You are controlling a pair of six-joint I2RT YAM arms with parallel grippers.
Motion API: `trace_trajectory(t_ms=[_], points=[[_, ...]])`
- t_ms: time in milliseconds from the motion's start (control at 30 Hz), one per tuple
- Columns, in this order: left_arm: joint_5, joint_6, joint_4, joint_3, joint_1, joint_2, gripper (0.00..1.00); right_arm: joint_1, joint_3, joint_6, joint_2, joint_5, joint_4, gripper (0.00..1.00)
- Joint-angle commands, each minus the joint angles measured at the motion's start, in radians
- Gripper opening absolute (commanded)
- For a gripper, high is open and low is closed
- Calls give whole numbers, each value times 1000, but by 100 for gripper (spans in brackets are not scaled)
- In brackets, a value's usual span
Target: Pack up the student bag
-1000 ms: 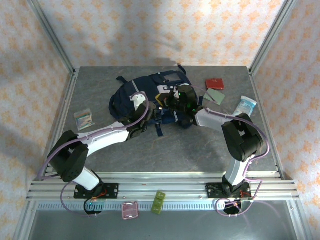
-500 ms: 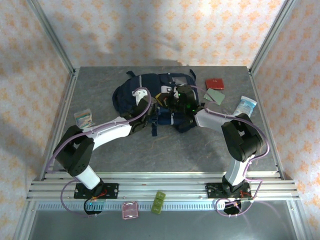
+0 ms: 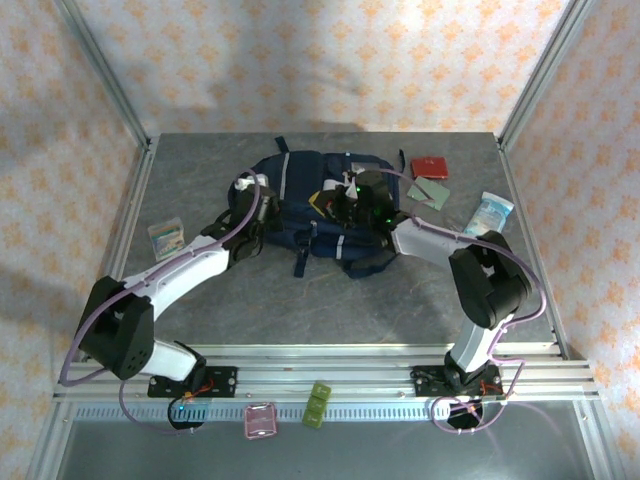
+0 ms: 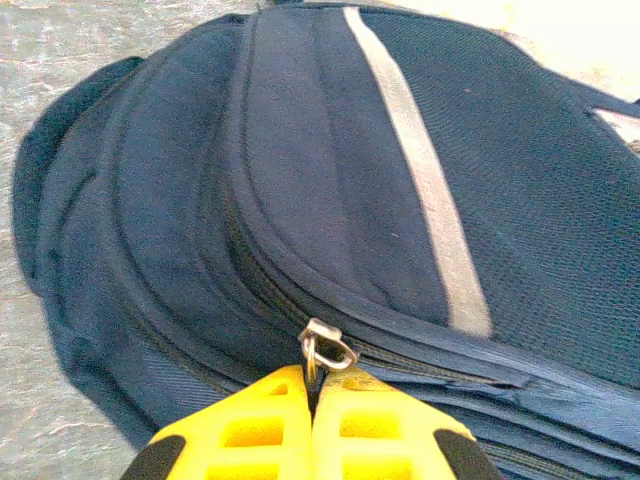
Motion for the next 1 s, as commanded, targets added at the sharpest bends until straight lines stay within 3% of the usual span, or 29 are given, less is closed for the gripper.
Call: trace_trajectory(t_ms=[0, 200, 500, 567, 600, 967], points=[[-28, 83, -126, -12, 56, -13, 0, 6, -8, -66, -84, -55, 70, 0], [70, 131, -80, -24, 70, -27, 0, 6, -7, -93, -88, -68, 50, 0], [110, 199, -134, 9, 71, 6, 0, -6, 87, -235, -63, -89, -122, 0], [153, 203, -101, -7, 70, -7, 22, -6, 80, -229, -60, -99, -115, 0], [184, 208, -73, -18, 71, -16, 25, -6, 74, -225, -60, -101, -110, 0], [215, 243, -34, 13, 70, 53, 38, -3, 60, -187, -69, -114, -60, 0]])
